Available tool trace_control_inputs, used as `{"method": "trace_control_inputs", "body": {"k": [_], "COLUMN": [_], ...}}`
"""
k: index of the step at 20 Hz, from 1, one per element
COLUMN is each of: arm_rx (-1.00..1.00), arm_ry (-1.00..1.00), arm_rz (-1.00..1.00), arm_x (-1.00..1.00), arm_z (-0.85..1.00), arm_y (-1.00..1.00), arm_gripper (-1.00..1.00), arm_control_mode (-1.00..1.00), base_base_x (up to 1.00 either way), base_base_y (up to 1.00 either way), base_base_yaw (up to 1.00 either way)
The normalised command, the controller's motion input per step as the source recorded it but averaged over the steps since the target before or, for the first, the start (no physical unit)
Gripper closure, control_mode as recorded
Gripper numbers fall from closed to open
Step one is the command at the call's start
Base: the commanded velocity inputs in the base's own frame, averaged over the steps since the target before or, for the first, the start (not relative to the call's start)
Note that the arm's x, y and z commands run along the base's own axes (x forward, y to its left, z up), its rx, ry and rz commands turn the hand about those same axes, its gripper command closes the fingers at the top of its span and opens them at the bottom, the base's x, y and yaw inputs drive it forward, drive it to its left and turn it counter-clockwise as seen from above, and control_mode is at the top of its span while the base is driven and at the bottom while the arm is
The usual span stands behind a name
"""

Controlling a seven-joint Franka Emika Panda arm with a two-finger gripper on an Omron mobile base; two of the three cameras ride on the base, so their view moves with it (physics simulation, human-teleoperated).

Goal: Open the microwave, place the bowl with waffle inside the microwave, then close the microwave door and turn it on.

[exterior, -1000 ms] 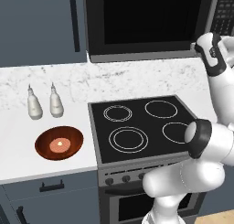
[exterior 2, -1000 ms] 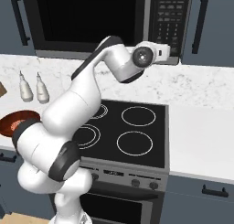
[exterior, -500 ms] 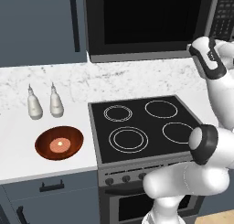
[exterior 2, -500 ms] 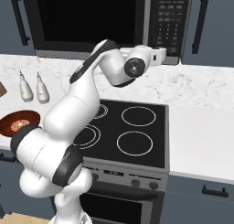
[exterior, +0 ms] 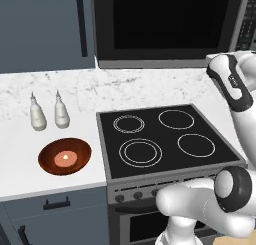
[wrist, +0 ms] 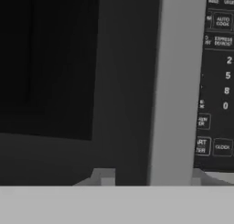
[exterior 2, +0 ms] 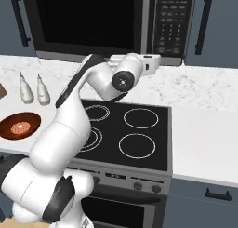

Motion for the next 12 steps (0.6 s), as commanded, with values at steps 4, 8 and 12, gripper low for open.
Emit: {"method": "trace_control_inputs", "body": {"k": [4,8,12], "arm_rx": [0.0,-0.02,-0.05], "arm_ry": [0.0,0.11,0.18], "arm_rz": [0.0,0.0,0.0], "arm_x": [-0.97,-1.0,-1.0], "arm_z": [0.41,0.47,0.49], "arm_y": [1.0,1.0,1.0], "arm_gripper": [1.0,1.0,1.0], "arm_control_mode": [-1.0,-1.0,-1.0], "base_base_x": [0.0,0.0,0.0], "base_base_y": [0.0,0.0,0.0], "base_base_yaw": [0.0,0.0,0.0]}}
